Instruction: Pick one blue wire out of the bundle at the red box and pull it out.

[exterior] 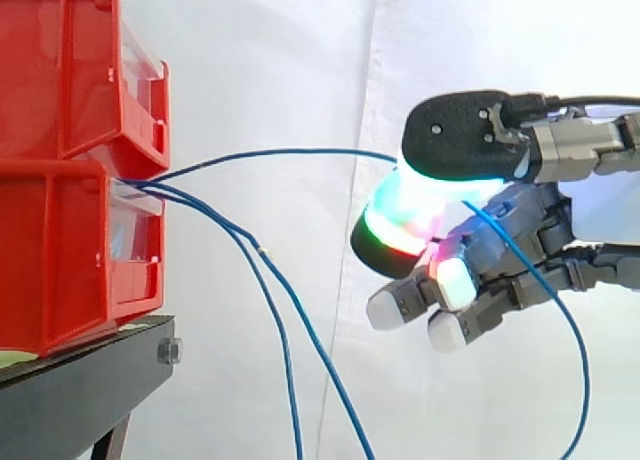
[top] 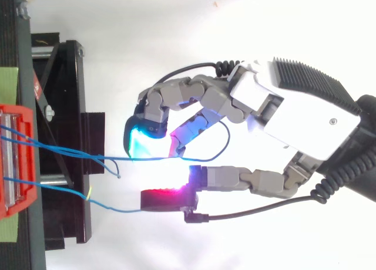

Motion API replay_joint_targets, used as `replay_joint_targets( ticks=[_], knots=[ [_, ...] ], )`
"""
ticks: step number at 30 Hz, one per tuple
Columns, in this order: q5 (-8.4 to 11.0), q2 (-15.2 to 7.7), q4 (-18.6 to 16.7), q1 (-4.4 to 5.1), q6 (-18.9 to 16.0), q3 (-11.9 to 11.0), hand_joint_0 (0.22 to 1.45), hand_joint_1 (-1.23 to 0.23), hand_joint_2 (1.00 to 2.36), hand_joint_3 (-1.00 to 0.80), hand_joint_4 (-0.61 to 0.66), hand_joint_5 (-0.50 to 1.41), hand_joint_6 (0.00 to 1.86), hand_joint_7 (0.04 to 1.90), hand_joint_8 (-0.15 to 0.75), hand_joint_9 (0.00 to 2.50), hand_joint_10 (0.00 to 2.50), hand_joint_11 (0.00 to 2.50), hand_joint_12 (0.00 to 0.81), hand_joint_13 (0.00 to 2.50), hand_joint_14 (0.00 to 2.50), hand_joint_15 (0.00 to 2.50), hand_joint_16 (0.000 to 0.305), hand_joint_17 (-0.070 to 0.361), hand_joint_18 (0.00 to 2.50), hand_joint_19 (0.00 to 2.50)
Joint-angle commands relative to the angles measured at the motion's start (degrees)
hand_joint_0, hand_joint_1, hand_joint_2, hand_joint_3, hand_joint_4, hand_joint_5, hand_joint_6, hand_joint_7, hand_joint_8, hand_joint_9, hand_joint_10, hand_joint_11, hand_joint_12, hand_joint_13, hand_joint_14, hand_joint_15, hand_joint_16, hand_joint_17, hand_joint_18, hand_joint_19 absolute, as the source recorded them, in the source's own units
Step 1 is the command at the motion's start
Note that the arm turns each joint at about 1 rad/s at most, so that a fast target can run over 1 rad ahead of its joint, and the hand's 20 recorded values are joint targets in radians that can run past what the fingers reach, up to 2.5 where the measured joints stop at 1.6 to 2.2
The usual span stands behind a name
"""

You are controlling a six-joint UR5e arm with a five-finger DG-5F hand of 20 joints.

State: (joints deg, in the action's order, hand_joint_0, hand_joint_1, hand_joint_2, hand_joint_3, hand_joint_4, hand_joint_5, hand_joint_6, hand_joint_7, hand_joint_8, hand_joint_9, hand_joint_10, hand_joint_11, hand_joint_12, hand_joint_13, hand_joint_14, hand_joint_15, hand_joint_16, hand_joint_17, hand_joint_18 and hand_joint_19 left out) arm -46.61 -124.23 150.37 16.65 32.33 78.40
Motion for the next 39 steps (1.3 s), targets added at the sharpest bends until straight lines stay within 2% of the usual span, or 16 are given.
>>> replay_joint_targets(
  ticks=[1, 13, 39],
  knots=[
    [0.03, 0.04, 1.95, 0.05, 0.10, 0.00, 0.48, -0.84, 1.44, -0.12, -0.16, -0.06, 0.82, 1.10, 0.268, 1.14, 0.02, 0.53, 0.442, 0.53, 0.01, 0.32, 0.063, 0.142, 0.53, 0.39],
    [-0.06, 0.04, 4.94, 0.05, 0.10, 0.00, 0.48, -0.83, 1.48, -0.13, -0.14, -0.06, 0.82, 1.10, 0.273, 1.16, 0.02, 0.53, 0.443, 0.56, 0.01, 0.32, 0.064, 0.143, 0.53, 0.39],
    [-0.06, -0.05, 5.03, -0.04, 0.10, 0.00, 0.48, -0.81, 1.51, -0.13, -0.12, -0.06, 0.82, 1.09, 0.286, 1.17, 0.01, 0.53, 0.441, 0.57, 0.01, 0.33, 0.064, 0.145, 0.52, 0.39]
  ],
)
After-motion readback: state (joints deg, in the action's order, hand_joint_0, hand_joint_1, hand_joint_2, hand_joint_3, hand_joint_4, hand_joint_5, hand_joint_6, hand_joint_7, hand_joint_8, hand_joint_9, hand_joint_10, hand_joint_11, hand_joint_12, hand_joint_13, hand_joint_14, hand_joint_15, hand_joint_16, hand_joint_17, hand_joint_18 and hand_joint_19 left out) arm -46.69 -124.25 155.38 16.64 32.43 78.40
